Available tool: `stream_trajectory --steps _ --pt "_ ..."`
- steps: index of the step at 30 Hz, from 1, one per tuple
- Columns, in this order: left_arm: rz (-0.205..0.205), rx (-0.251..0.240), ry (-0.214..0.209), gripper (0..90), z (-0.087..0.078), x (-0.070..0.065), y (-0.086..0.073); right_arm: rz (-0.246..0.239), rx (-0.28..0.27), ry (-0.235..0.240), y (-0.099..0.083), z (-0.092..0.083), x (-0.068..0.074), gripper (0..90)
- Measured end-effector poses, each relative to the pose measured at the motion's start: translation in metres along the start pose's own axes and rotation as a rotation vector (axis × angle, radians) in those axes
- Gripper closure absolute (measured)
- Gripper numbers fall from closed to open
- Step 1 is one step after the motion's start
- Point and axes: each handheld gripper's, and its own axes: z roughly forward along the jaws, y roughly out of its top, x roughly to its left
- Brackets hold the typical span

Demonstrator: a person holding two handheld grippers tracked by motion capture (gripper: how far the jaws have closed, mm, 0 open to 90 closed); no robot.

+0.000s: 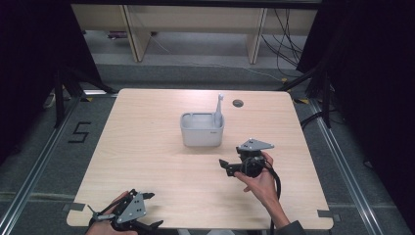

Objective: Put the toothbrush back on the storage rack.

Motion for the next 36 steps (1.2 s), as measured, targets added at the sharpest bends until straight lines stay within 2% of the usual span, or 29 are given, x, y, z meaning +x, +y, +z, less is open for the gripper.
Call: stream_trajectory --steps 1,2,3,4,5,6,7,8,9,12,13,14,15,16,18,19,20,21,23,24,25,27,28,30,31,35,36 --pt "0.018 0.016 0.002 14.8 -0.001 0.001 0.000 0.019 0.012 -0.007 -0.001 -0.002 0.002 19.2" --pt "0.018 0.016 0.002 14.8 -0.001 0.001 0.000 0.015 0.010 -0.005 -0.002 -0.002 0.003 19.2" --pt "-0.002 0.000 0.001 14.8 0.000 0.000 0.000 0.014 0.007 0.000 -0.003 -0.001 0.004 19.2" --pt "0.000 0.001 0.001 14.8 0.000 0.000 0.000 -0.008 0.009 -0.009 -0.004 -0.002 0.004 19.2" --pt "-0.002 -0.001 0.002 14.8 0.000 0.000 0.000 0.009 0.012 0.005 -0.005 -0.001 0.006 19.2" --pt "0.000 -0.001 0.001 14.8 0.000 0.000 0.000 -0.002 0.009 0.005 -0.006 -0.001 0.006 19.2" --pt "0.018 0.016 0.002 14.8 -0.001 0.001 0.000 0.020 0.027 0.004 -0.008 -0.003 0.008 19.2" --pt "0.017 0.016 0.002 14.8 -0.001 0.001 0.000 0.008 0.020 0.018 -0.009 -0.002 0.008 19.2" --pt "-0.001 -0.002 0.000 14.8 0.000 0.000 0.000 0.014 0.035 0.013 -0.010 -0.004 0.010 19.3" --pt "0.001 0.001 0.001 14.8 0.000 0.000 0.000 -0.008 0.036 0.017 -0.013 -0.004 0.011 19.3" --pt "0.018 0.017 0.002 14.8 -0.001 0.001 0.000 0.022 0.045 0.024 -0.014 -0.005 0.014 19.3" --pt "-0.001 0.011 -0.009 14.8 -0.001 0.000 0.000 -0.015 0.036 0.016 -0.015 -0.004 0.012 19.2" --pt "0.000 0.008 -0.010 14.8 0.000 0.001 0.000 0.022 0.055 0.023 -0.016 -0.006 0.015 19.3" --pt "0.012 0.020 -0.003 14.8 -0.001 0.001 0.000 -0.002 0.045 0.021 -0.017 -0.005 0.014 19.3" --pt "0.002 0.016 -0.009 14.8 -0.001 0.000 0.000 -0.012 0.047 0.024 -0.020 -0.006 0.015 19.2" --pt "0.001 0.015 -0.009 14.8 -0.001 0.000 0.000 0.007 0.064 0.031 -0.021 -0.007 0.017 19.2" --pt "-0.002 0.006 -0.007 14.8 0.000 0.000 0.000 0.006 0.061 0.026 -0.023 -0.007 0.017 19.2" --pt "0.014 0.028 -0.007 14.8 -0.002 0.002 0.000 0.010 0.072 0.035 -0.024 -0.008 0.018 19.1" --pt "0.014 0.028 -0.007 14.8 -0.002 0.002 0.000 0.020 0.068 0.037 -0.027 -0.007 0.021 19.0" --pt "0.012 0.024 -0.006 14.8 -0.002 0.001 0.000 -0.005 0.078 0.029 -0.028 -0.009 0.020 19.0" --pt "0.014 0.025 -0.007 14.8 -0.002 0.001 0.000 0.016 0.077 0.037 -0.029 -0.009 0.022 18.9" --pt "0.013 0.021 0.008 14.8 -0.001 0.001 0.000 -0.005 0.074 0.054 -0.031 -0.009 0.021 19.0" --pt "0.014 0.023 0.006 14.8 -0.001 0.001 0.000 0.019 0.078 0.055 -0.033 -0.009 0.023 18.8" --pt "-0.003 0.011 -0.009 14.8 -0.001 0.000 0.000 -0.004 0.087 0.037 -0.034 -0.011 0.022 18.5" --pt "0.001 0.015 -0.010 14.8 -0.001 0.000 0.000 0.027 0.087 0.040 -0.035 -0.011 0.024 18.4" --pt "0.000 0.015 -0.010 14.8 -0.001 0.001 0.000 0.004 0.092 0.049 -0.039 -0.012 0.024 17.6" --pt "0.014 0.029 -0.012 14.8 -0.001 0.002 0.000 0.018 0.102 0.042 -0.040 -0.014 0.026 17.3"
